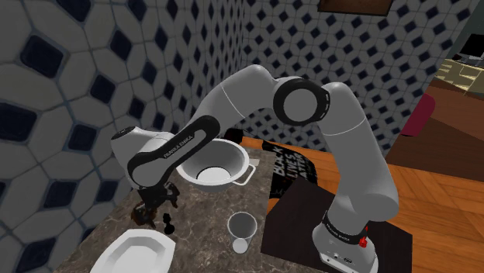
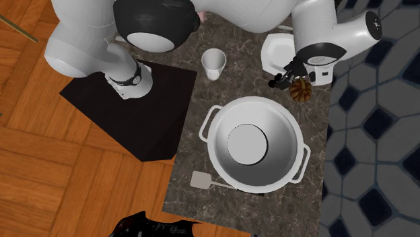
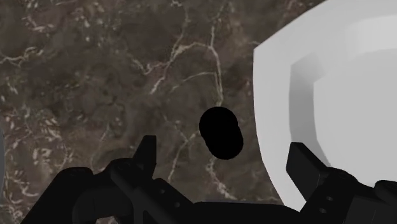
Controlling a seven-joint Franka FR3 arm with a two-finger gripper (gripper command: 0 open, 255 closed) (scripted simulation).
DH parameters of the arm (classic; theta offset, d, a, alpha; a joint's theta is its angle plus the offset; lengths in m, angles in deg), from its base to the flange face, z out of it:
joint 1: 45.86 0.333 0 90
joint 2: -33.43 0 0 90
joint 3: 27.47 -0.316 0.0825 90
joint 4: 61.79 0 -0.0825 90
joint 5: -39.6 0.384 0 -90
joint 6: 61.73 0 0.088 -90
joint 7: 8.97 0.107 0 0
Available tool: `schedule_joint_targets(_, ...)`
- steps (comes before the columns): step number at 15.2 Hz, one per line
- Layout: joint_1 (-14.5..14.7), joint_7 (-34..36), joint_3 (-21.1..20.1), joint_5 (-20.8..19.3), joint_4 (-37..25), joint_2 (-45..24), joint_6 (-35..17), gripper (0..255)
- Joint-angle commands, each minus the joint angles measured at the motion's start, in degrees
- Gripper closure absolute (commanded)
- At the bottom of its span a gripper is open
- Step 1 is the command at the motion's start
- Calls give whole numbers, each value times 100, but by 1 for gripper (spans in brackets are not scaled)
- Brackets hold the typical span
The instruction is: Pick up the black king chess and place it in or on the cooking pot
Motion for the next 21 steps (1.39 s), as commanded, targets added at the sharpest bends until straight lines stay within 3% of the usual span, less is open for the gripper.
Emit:
schedule_joint_targets(1,14,24,8,-17,72,-39,-113,0)
schedule_joint_targets(9,14,24,8,-17,70,-40,-111,0)
schedule_joint_targets(10,14,24,8,-17,70,-40,-111,255)
schedule_joint_targets(21,-2,15,-15,13,63,57,-11,255)
